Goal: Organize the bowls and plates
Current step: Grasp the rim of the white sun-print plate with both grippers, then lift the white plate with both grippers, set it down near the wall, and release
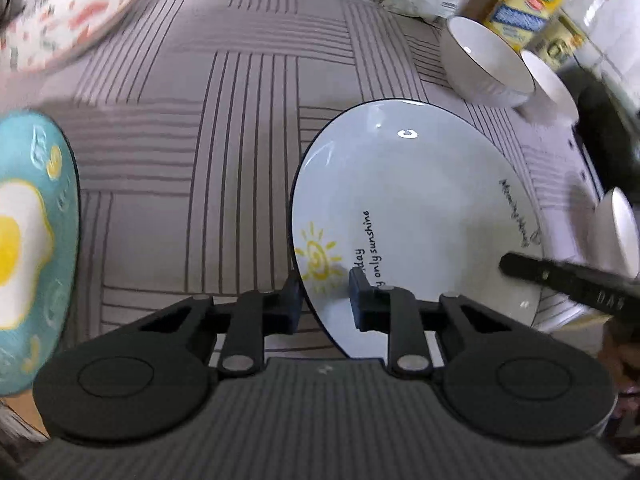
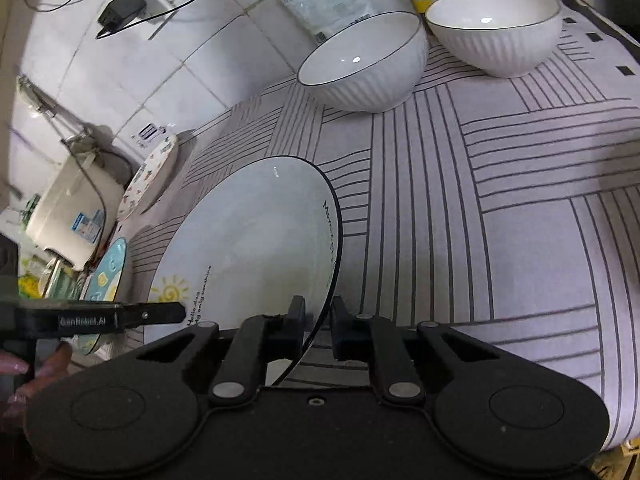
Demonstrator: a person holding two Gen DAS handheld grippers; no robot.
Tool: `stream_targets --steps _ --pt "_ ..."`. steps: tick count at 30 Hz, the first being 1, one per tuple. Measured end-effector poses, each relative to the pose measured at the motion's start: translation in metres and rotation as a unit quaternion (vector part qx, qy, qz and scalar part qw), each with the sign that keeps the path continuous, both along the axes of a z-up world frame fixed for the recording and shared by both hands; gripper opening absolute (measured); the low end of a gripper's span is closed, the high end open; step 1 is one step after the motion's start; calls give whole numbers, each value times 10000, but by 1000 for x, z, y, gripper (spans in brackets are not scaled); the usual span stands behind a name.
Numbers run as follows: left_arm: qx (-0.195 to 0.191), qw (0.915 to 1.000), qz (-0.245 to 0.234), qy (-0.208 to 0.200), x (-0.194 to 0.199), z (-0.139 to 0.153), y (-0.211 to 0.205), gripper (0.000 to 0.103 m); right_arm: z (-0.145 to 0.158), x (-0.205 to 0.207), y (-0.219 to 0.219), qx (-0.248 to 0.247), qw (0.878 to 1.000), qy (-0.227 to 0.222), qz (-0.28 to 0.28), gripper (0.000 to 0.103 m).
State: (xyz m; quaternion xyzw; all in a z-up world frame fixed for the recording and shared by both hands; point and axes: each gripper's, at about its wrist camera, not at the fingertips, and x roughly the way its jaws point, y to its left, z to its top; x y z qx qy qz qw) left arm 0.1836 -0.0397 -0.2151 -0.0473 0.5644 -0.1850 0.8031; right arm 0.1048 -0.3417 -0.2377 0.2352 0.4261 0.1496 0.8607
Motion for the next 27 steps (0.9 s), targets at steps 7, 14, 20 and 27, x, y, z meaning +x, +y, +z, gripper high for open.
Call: stream_targets --steps 7,14,20,27 --pt "209 9996 -137 -119 7 8 -7 23 7 15 0 -123 9994 105 322 18" --pt "572 9974 -150 -408 21 28 2 24 16 43 12 -242 9955 -92 907 21" --pt "555 9968 145 -555 54 44 22 24 30 77 28 -362 9887 -426 1391 23" --pt "653 9953 238 -672 112 57 32 24 43 124 46 -424 9848 -719 1525 24"
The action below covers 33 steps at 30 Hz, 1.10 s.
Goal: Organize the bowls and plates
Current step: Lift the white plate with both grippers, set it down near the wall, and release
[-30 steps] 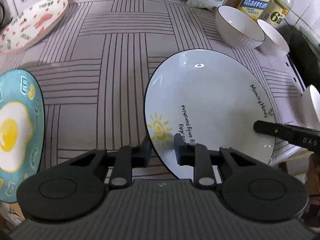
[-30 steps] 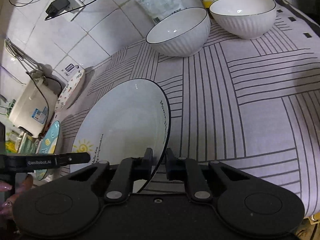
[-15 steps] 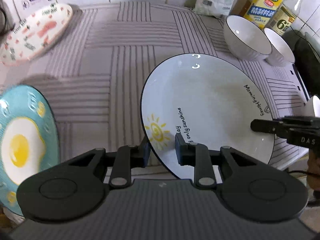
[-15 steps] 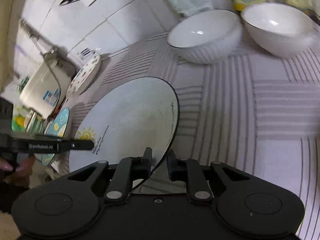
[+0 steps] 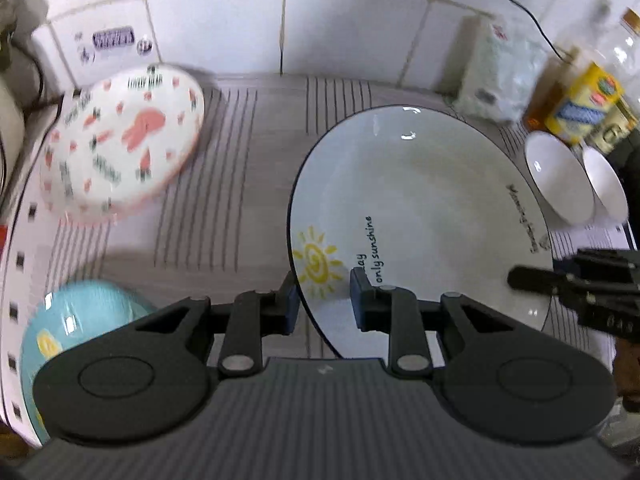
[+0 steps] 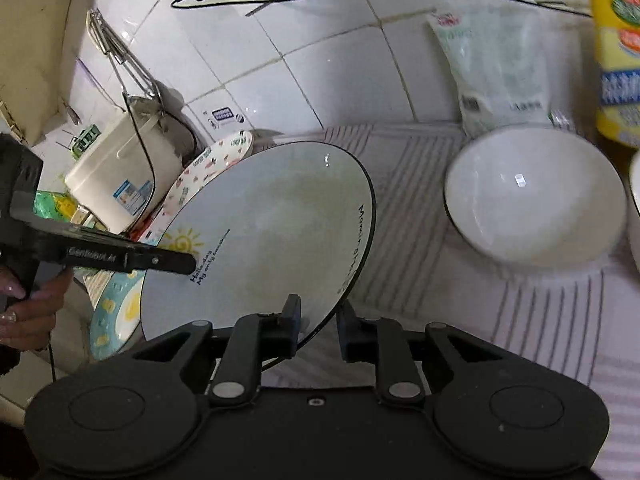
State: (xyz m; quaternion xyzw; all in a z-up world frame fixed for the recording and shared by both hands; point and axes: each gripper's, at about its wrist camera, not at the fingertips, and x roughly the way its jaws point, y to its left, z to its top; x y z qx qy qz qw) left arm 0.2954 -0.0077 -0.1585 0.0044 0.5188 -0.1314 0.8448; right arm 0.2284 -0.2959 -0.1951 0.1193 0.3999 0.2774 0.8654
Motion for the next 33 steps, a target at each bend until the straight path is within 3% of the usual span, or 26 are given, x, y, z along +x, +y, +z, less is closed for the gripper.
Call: stream_targets --steps 7,11,14,26,29,31,33 --pt "-133 9999 53 -77 54 -11 1 25 -1 30 8 -5 9994 -78 -333 25" --pt "-197 9994 7 278 83 -28 6 24 -7 43 20 -128 9970 -76 -765 27" --pt "11 9993 -26 367 99 -41 8 26 -17 60 33 -195 9935 43 -1122 27" --pt "-148 9993 180 307 117 -51 7 27 -15 79 57 -804 9878 34 -1331 28" --pt "-348 9965 521 553 121 -50 12 26 -15 82 63 -1002 9850 84 -1403 31" --pt "-408 9948 613 709 126 -45 15 25 -12 82 67 -1141 9832 113 -1423 34" --pt "-345 9963 563 558 124 -34 15 26 -7 82 74 -1432 9796 121 -1403 35"
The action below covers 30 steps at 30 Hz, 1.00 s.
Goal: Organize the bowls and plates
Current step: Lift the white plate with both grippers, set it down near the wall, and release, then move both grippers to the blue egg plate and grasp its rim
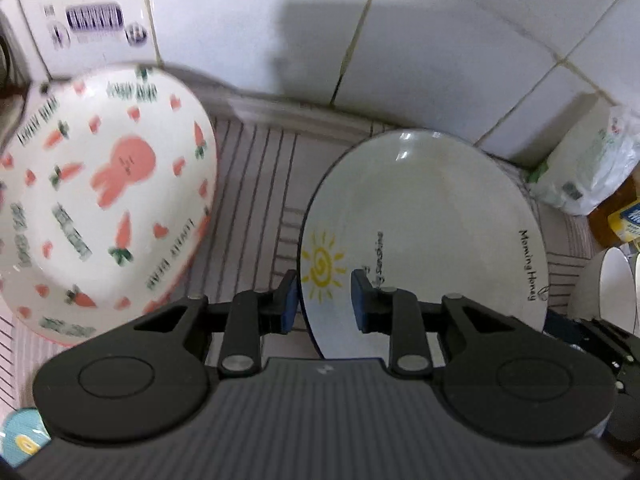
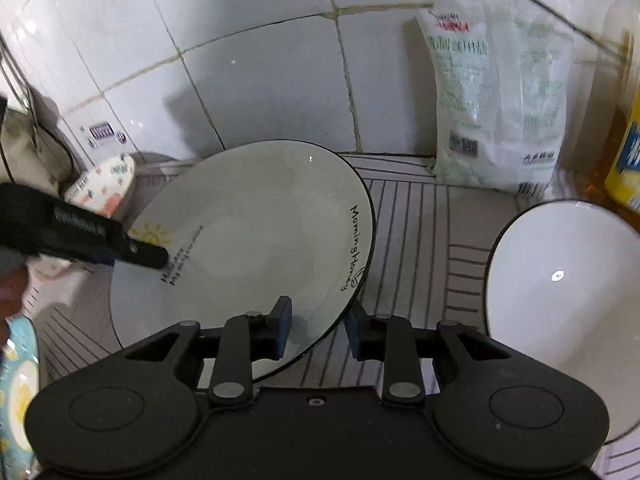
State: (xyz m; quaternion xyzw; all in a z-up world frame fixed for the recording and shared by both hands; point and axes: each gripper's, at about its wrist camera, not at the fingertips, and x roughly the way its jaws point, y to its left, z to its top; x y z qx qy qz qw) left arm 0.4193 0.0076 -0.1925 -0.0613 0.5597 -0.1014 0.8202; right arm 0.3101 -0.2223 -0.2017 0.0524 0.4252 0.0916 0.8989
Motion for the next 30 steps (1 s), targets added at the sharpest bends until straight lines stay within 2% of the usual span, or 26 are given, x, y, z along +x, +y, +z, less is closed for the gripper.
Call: stream_targets --steps 2,3,4,8,11,13,16,18,22,26,30 --pt "160 9996 -112 -181 -6 12 -1 28 7 -4 4 -241 9997 -54 10 46" --pt "251 9992 -183 -245 -12 19 -3 28 11 -8 4 -221 9997 -99 -2 49" --pt "322 9987 -247 -317 -18 25 -5 28 15 -13 2 -124 9998 -123 -49 53" --pt "457 9964 -409 -587 -43 48 -1 41 31 -31 -3 372 9989 -245 -176 58" --pt "529 9944 -492 -766 -64 64 6 42 44 -47 5 478 9975 -488 -165 65" --pt "534 9937 -520 -835 -79 70 10 43 51 -57 13 490 9967 -640 -131 66" --pt "550 9926 -488 -970 -104 82 23 50 60 -75 24 537 9952 -823 -26 66" --pt "719 9916 -360 -1015 -119 91 33 51 68 -89 32 556 9937 -975 56 66" --pt "630 9920 -191 -1079 -150 104 56 55 82 -119 49 581 9917 -1130 204 66" --pt "728 9907 -196 -1133 -177 108 73 58 92 -149 66 496 9894 -1324 324 68" --pt "807 9894 -357 -1149 -201 106 84 70 91 -167 83 594 9882 -1369 337 73"
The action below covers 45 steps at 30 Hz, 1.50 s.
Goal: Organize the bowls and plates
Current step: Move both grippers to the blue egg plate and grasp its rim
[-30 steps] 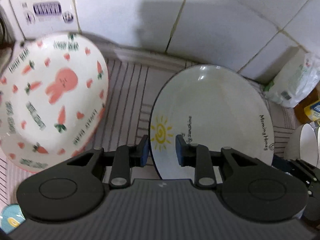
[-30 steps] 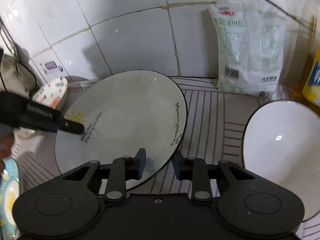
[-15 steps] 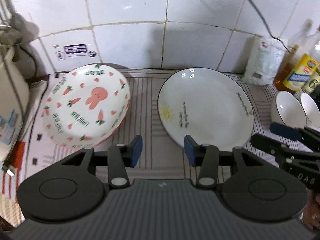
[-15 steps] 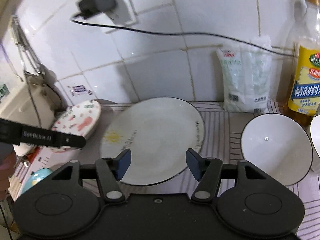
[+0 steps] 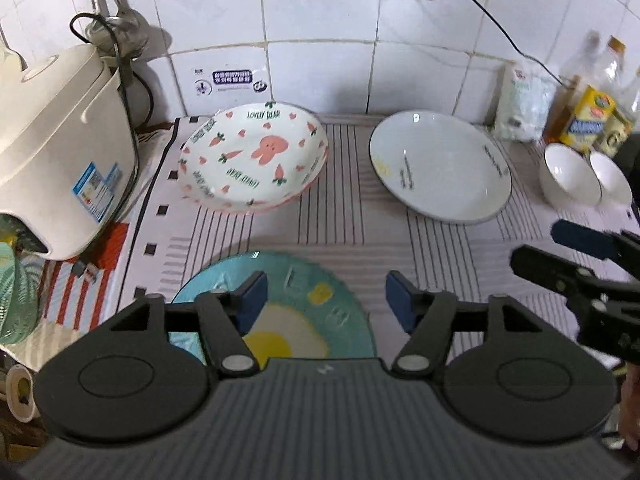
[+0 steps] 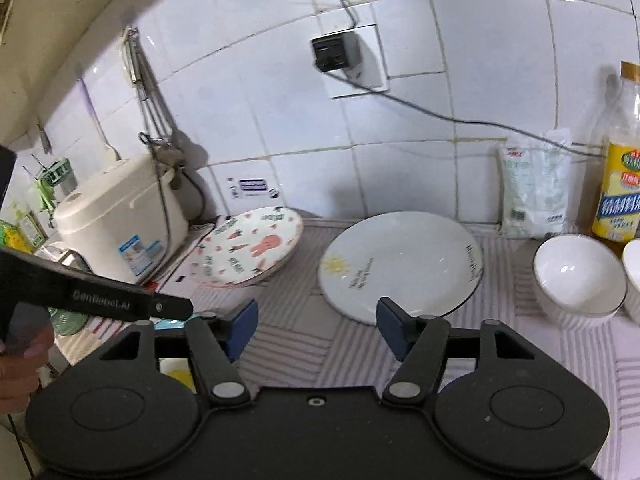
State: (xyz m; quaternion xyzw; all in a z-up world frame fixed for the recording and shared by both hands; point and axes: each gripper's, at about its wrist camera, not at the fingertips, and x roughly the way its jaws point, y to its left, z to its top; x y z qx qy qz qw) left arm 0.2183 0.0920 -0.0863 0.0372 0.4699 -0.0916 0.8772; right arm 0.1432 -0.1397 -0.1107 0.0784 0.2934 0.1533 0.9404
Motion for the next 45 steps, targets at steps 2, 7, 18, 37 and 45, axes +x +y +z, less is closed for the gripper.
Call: stream_targets --steps 2,7,18,37,45 --pt "34 10000 -36 -20 -11 -2 7 72 -5 -5 8 53 10000 73 -7 73" --pt "44 10000 -47 12 -33 -5 22 78 -7 -23 30 -9 9999 101 44 74" --pt "57 9998 -36 189 -64 -24 49 87 -21 -48 72 -299 9995 82 3 92" --pt "-324 9956 734 491 -63 -85 114 85 -85 -49 91 736 9958 497 -217 92" --pt "-265 9936 796 752 -47 -114 125 56 -104 -36 100 904 9924 798 -255 68"
